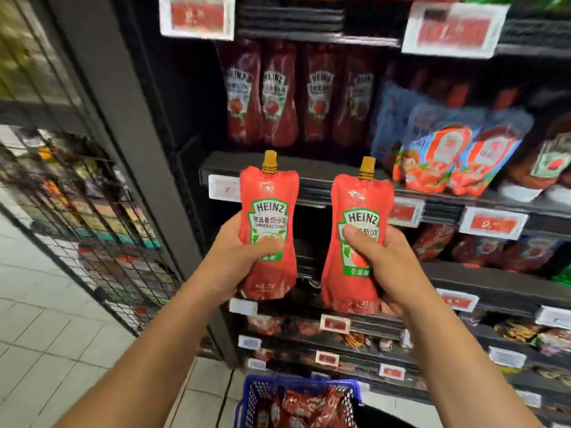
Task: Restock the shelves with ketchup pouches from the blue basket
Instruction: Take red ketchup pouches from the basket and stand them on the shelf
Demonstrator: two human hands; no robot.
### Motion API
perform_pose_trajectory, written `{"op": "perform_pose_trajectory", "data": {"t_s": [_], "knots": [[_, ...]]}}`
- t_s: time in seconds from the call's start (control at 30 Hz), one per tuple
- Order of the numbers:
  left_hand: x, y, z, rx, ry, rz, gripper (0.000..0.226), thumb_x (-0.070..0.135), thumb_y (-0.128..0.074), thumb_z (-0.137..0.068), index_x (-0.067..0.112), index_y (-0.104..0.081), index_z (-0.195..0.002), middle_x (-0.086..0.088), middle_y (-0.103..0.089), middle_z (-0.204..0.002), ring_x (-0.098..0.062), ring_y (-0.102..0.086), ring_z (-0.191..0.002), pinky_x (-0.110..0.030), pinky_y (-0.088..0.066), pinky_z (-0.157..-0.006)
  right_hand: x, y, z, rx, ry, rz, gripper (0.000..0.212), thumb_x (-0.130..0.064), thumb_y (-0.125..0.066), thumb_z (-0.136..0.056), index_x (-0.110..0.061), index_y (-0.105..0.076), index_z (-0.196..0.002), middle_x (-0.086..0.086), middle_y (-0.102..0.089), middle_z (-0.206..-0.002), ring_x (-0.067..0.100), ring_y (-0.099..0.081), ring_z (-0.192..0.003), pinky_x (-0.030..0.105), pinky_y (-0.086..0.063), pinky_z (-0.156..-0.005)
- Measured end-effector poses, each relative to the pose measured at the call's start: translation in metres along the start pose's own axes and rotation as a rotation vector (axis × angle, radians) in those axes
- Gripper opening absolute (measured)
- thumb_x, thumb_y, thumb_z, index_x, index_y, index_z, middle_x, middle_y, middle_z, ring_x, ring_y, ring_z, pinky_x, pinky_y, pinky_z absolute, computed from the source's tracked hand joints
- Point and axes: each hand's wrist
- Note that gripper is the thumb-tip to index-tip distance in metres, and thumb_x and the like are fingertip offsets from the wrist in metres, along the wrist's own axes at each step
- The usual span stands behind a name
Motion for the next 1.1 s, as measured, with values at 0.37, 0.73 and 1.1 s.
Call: {"op": "perform_pose_trajectory", "data": {"t_s": [0.37,0.73,1.1], "knots": [[0.072,0.030,-0.110,-0.138,-0.147,-0.117,0.030,0.021,-0.083,-0.066,0.031,-0.075,-0.093,-0.004,-0.078,-0.093,-0.018,-0.076,-0.082,-0.025,-0.057,-0.065,-0.039,-0.035,-0.051,0.218,0.055,-0.094,0.022,-0.048,-0.077,-0.076,-0.026,-0.077,-0.081,0.005,-0.075,-0.078,0.017,-0.072,-0.065,0.028,-0.055,-0.058],[0.108,-0.021,-0.176,-0.007,0.024,-0.382,0.040,0.043,-0.087,-0.052,0.011,-0.076,-0.074,-0.002,-0.076,-0.069,-0.016,-0.074,-0.061,-0.027,-0.056,-0.051,-0.070,-0.027,-0.084,0.210,0.050,-0.051,0.024,-0.041,-0.069,-0.092,-0.018,-0.076,-0.094,0.012,-0.076,-0.091,0.024,-0.074,-0.078,0.033,-0.057,-0.063],[0.080,-0.036,-0.213,0.036,-0.414,-0.640,0.052,0.031,-0.083,-0.076,0.019,-0.064,-0.123,0.001,-0.073,-0.115,-0.016,-0.069,-0.105,-0.033,-0.054,-0.097,-0.082,-0.008,-0.095,0.203,0.046,-0.019,0.026,-0.044,-0.072,-0.089,-0.018,-0.077,-0.092,0.013,-0.078,-0.093,0.027,-0.076,-0.082,0.033,-0.059,-0.064]]}}
Point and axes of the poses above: each hand's wrist, its own z-axis away from the middle knuckle, its own y-axis out of the back of the hand, x = y × z
